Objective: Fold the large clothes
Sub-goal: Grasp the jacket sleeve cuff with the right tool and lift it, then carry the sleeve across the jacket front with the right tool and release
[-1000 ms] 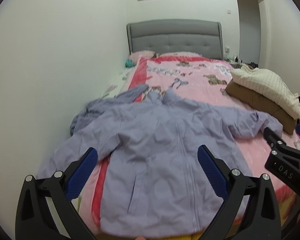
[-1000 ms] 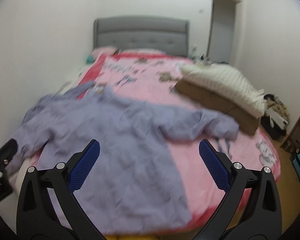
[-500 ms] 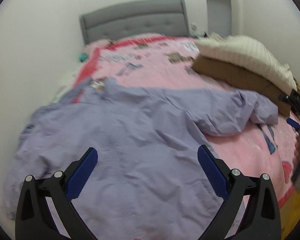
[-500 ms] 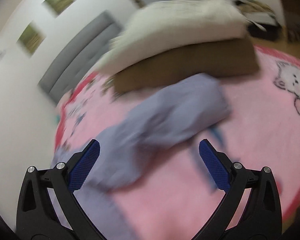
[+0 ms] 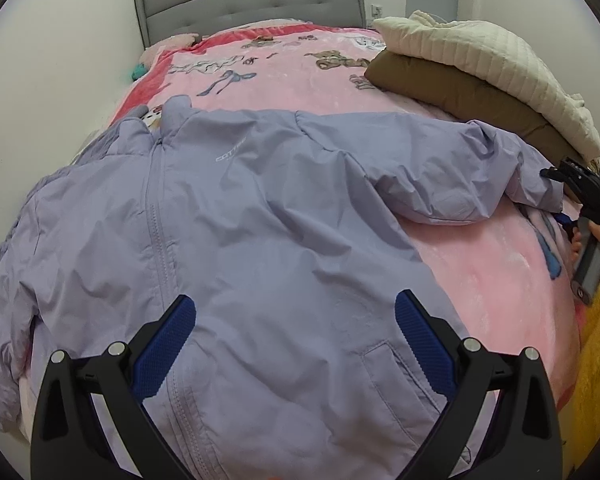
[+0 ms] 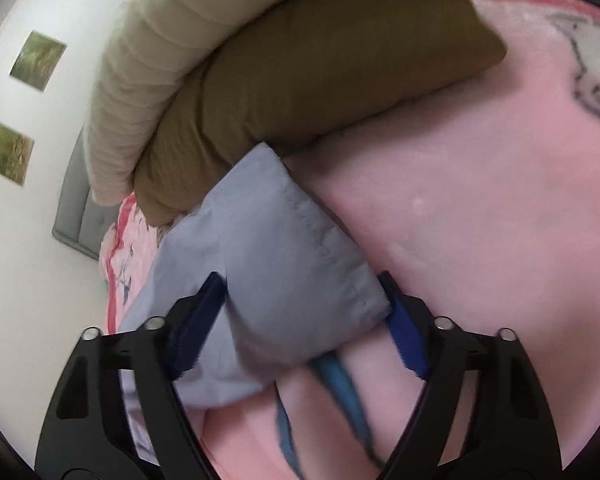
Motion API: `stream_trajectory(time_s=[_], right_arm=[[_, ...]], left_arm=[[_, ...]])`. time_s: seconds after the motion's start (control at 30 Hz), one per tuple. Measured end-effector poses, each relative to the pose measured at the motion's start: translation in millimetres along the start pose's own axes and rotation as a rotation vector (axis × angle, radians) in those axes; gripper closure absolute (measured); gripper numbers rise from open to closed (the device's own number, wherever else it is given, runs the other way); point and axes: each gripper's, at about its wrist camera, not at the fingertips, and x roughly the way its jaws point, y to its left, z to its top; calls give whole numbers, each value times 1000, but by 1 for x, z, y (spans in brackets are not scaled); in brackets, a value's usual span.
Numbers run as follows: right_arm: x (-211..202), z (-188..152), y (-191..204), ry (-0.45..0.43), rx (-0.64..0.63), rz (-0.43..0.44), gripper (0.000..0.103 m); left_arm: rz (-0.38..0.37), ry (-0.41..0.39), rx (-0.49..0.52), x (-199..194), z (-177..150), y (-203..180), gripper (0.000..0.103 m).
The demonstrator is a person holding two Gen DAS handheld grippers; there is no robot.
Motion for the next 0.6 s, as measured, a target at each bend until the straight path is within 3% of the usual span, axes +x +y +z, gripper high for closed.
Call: stream_trajectory(time_s=[0.1, 0.17, 0.27, 0.4, 0.5, 0.6], right_arm=[[2, -4, 10, -17, 9, 57, 79], [-9, -4, 29, -55, -32, 85, 91], [-47, -16, 92, -145, -267, 161, 93], [-100, -47, 196, -172, -545, 321, 93], [-134, -92, 280, -176, -786, 443, 93], [-157, -151, 342, -116, -970, 551, 93]], left_arm=[[17, 9, 2, 4, -2, 3, 5], [22, 5, 1, 6, -1, 5, 5], [42, 6, 5, 11, 1, 12, 5], [69, 11, -9, 18, 3, 30, 5], [99, 10, -20, 19, 4, 47, 5], [126, -12, -46, 10, 3, 73, 5]])
